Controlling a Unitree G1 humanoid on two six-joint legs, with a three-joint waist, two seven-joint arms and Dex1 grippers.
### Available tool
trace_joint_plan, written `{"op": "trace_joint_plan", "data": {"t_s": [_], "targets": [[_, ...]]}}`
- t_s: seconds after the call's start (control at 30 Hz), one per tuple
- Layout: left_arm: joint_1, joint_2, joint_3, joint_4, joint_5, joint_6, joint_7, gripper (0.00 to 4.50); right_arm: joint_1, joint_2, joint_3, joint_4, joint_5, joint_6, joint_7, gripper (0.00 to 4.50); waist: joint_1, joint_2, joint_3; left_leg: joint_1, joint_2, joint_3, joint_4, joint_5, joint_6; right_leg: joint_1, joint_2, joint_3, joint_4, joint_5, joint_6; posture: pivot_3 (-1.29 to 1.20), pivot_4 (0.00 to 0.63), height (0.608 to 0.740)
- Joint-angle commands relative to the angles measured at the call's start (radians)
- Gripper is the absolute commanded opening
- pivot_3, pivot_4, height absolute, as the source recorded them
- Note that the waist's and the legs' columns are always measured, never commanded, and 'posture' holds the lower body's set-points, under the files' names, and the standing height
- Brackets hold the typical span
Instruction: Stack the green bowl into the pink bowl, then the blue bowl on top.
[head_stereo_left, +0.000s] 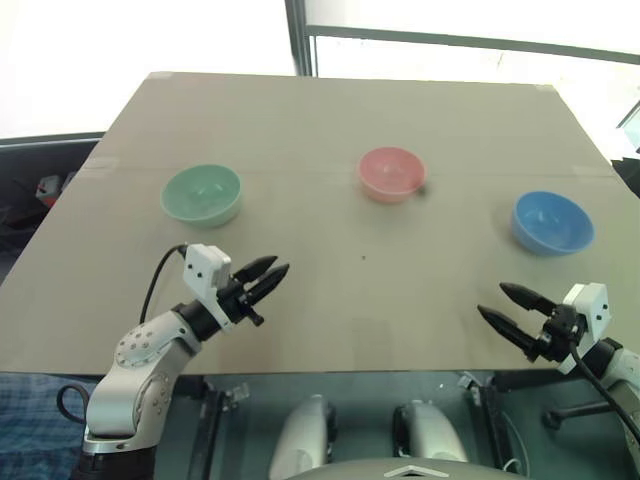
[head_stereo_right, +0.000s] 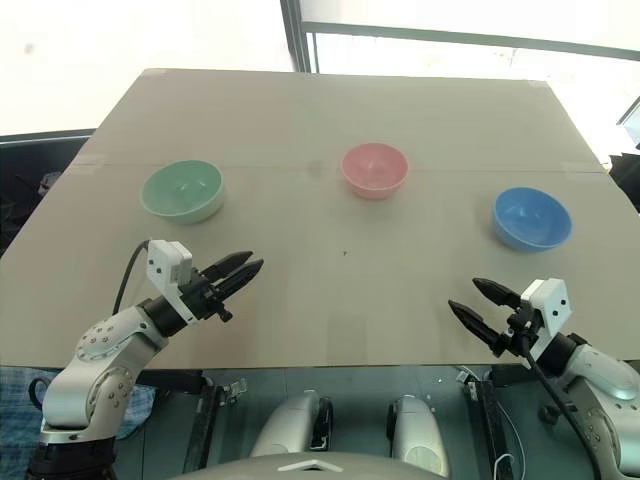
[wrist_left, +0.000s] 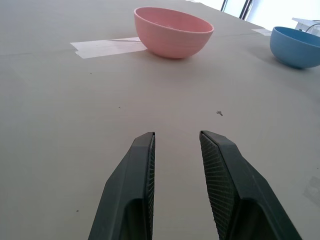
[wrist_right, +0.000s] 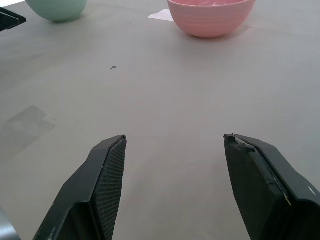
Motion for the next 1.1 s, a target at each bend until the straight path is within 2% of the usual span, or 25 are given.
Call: {"op": "trace_joint_plan", "data": {"t_s": [0.03, 0.83, 0.97, 1.1], "targets": [[-0.003, -0.002, -0.007, -0.037, -0.006, -0.016, 0.002, 1.50, 0.004, 0.003, -0.013, -0.039, 0.005, -0.022, -0.008, 3.27, 0.000, 0.000, 0.000, 0.000, 0.000, 0.000, 0.000, 0.000, 0.000, 0.000, 0.000, 0.000, 0.000, 0.000, 0.000, 0.00, 0.150, 0.740], [-0.006, -0.010, -0.026, -0.049, -0.019, -0.016, 0.025, 1.50, -0.044, -0.001, 0.023, -0.022, -0.014, -0.019, -0.022, 3.27, 0.000, 0.000, 0.000, 0.000, 0.000, 0.000, 0.000, 0.000, 0.000, 0.000, 0.000, 0.000, 0.000, 0.000, 0.000, 0.00, 0.150, 0.740], [-0.062, -0.051, 0.024, -0.035, -0.126, 0.001, 0.030, 1.50, -0.163, -0.012, 0.076, -0.034, -0.039, 0.058, -0.087, 3.27, -0.001, 0.000, 0.000, 0.000, 0.000, 0.000, 0.000, 0.000, 0.000, 0.000, 0.000, 0.000, 0.000, 0.000, 0.000, 0.00, 0.150, 0.740], [-0.099, -0.074, 0.031, -0.027, -0.139, 0.010, 0.071, 1.50, -0.338, -0.006, 0.166, -0.013, -0.136, 0.178, -0.221, 3.27, -0.003, 0.000, 0.000, 0.001, 0.000, 0.000, 0.000, 0.000, 0.000, 0.000, 0.001, -0.001, 0.001, 0.000, 0.000, 0.00, 0.150, 0.740]]}}
